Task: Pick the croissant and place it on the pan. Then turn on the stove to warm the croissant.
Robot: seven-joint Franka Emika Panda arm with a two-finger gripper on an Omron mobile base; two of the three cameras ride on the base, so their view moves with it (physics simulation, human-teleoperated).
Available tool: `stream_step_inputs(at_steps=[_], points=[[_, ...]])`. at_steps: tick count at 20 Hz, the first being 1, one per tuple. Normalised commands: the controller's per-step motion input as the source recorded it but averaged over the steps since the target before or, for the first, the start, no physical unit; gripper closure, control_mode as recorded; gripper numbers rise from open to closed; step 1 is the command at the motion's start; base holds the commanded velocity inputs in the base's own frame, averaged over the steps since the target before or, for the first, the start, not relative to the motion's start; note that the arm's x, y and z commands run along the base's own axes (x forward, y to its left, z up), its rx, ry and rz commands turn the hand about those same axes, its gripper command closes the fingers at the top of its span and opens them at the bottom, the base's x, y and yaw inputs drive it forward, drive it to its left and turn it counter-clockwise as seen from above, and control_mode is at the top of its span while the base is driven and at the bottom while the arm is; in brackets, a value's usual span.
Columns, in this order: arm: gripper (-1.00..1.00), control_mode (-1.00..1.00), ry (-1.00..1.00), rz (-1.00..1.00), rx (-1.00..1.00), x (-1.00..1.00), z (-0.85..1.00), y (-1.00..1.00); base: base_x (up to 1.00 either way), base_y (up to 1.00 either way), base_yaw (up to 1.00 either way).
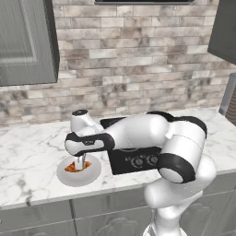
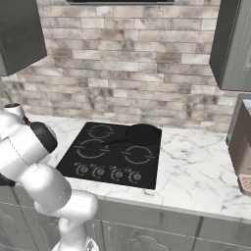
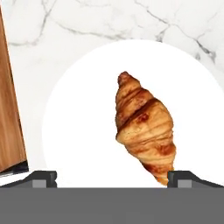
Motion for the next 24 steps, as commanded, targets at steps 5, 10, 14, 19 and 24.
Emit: stream_step_inputs(at_steps=[5, 10, 14, 19, 24], points=[[-1.00, -1.00, 0.00, 0.00, 0.00, 0.23, -0.11, 0.12, 0.00, 0.00, 0.00], [-1.00, -1.00, 0.00, 0.00, 0.00, 0.15, -0.14, 0.08, 0.00, 0.00, 0.00], [-1.00, -1.00, 0.00, 0.00, 0.00, 0.00, -0.20, 0.03, 0.00, 0.00, 0.00], [-1.00, -1.00, 0.00, 0.00, 0.00, 0.00, -0.14, 0.01, 0.00, 0.00, 0.00], [-1.00, -1.00, 0.00, 0.00, 0.00, 0.02, -0.11, 0.00, 0.00, 0.00, 0.00]])
